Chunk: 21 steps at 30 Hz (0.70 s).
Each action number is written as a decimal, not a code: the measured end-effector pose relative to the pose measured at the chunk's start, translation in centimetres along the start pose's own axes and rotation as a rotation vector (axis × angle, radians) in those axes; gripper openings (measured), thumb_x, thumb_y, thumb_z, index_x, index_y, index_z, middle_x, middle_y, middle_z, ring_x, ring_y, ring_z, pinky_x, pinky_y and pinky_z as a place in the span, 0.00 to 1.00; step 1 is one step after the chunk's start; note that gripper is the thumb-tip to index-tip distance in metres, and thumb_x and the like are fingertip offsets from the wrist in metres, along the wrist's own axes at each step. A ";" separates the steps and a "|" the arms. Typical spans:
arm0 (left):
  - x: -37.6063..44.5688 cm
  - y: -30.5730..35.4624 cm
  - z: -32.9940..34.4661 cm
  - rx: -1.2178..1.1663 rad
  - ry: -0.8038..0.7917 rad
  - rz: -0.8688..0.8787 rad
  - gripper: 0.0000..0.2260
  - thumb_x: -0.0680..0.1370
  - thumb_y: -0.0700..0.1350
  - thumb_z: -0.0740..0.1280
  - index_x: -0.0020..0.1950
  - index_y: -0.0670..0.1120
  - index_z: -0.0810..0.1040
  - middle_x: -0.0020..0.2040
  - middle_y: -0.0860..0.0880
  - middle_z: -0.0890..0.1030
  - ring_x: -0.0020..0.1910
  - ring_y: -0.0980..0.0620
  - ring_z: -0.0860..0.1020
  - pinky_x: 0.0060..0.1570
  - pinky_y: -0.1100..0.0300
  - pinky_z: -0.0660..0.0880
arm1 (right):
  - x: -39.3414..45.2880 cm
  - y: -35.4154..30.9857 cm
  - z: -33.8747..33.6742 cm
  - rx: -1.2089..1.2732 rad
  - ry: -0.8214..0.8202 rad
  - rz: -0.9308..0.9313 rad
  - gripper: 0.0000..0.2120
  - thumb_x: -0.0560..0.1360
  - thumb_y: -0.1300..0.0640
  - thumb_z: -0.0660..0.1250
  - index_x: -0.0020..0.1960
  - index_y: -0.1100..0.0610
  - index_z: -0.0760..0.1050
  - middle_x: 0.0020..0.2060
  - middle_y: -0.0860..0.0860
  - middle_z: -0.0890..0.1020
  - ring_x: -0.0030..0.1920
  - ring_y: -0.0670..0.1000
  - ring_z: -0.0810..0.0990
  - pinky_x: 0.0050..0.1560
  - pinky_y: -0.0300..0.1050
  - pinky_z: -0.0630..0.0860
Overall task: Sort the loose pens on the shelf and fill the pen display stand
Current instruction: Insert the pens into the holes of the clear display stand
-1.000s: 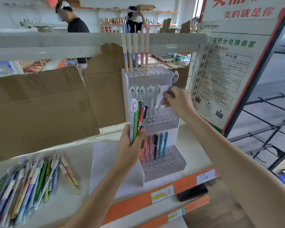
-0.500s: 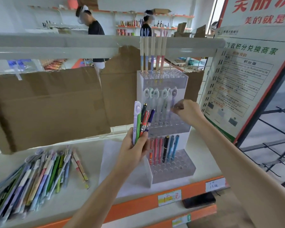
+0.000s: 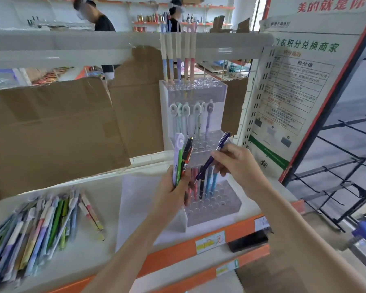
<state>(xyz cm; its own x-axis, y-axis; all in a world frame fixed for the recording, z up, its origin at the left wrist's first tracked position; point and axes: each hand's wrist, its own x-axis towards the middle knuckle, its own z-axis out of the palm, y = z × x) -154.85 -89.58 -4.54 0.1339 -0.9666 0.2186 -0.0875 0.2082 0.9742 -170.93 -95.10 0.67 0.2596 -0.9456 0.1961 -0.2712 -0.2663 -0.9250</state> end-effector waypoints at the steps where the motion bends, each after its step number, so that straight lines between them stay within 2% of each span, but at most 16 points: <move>1: 0.0 -0.4 0.1 0.032 0.013 0.015 0.09 0.81 0.42 0.59 0.40 0.48 0.69 0.26 0.53 0.74 0.21 0.57 0.67 0.22 0.66 0.64 | 0.0 0.6 -0.8 -0.030 0.027 0.006 0.07 0.76 0.60 0.66 0.39 0.58 0.76 0.30 0.51 0.82 0.31 0.47 0.79 0.33 0.39 0.74; 4: -0.1 -1.2 0.5 0.063 0.005 0.025 0.09 0.80 0.46 0.62 0.40 0.49 0.70 0.25 0.55 0.70 0.23 0.56 0.66 0.25 0.63 0.63 | -0.2 2.4 -2.1 -0.238 0.078 -0.013 0.09 0.76 0.60 0.67 0.37 0.56 0.74 0.29 0.48 0.81 0.27 0.41 0.79 0.29 0.31 0.72; 6: -0.2 -1.3 0.9 0.026 -0.026 0.016 0.09 0.79 0.49 0.62 0.39 0.50 0.70 0.24 0.55 0.69 0.22 0.58 0.65 0.23 0.66 0.62 | -0.2 3.7 -2.1 -0.362 0.109 -0.029 0.09 0.76 0.59 0.66 0.37 0.56 0.73 0.29 0.48 0.81 0.26 0.37 0.77 0.29 0.27 0.70; 11: -0.5 -0.9 1.5 0.023 -0.083 0.005 0.13 0.81 0.45 0.59 0.39 0.41 0.69 0.24 0.55 0.67 0.22 0.59 0.63 0.23 0.71 0.60 | 0.2 6.0 -1.0 -0.447 0.141 0.036 0.08 0.79 0.58 0.62 0.41 0.58 0.72 0.36 0.54 0.83 0.28 0.35 0.77 0.33 0.31 0.74; 13: -0.6 -0.6 1.4 0.011 -0.088 0.013 0.14 0.81 0.44 0.58 0.36 0.41 0.69 0.25 0.54 0.67 0.22 0.58 0.63 0.24 0.71 0.60 | 0.4 6.1 -0.7 -0.457 0.154 0.031 0.08 0.79 0.58 0.62 0.41 0.57 0.71 0.37 0.55 0.82 0.32 0.41 0.80 0.35 0.36 0.76; 16: -0.8 -0.2 1.3 -0.068 -0.090 -0.001 0.12 0.81 0.42 0.58 0.39 0.40 0.67 0.26 0.53 0.66 0.22 0.59 0.61 0.22 0.72 0.59 | 0.5 5.9 -0.5 -0.533 0.153 0.007 0.08 0.79 0.57 0.62 0.43 0.58 0.70 0.40 0.57 0.81 0.39 0.54 0.82 0.42 0.50 0.78; 21: -1.1 -0.1 0.9 -0.170 -0.093 -0.050 0.09 0.81 0.40 0.59 0.41 0.42 0.67 0.27 0.53 0.67 0.21 0.60 0.63 0.22 0.72 0.60 | 0.4 6.3 0.0 -0.615 0.098 0.022 0.10 0.79 0.56 0.62 0.44 0.63 0.72 0.40 0.59 0.81 0.40 0.58 0.80 0.43 0.52 0.77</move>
<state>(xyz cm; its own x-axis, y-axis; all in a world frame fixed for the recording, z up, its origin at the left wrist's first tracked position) -155.93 -88.65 -4.90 0.0411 -0.9843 0.1717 0.0859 0.1747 0.9809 -172.56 -97.13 -5.08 0.1696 -0.9571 0.2348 -0.7673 -0.2778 -0.5780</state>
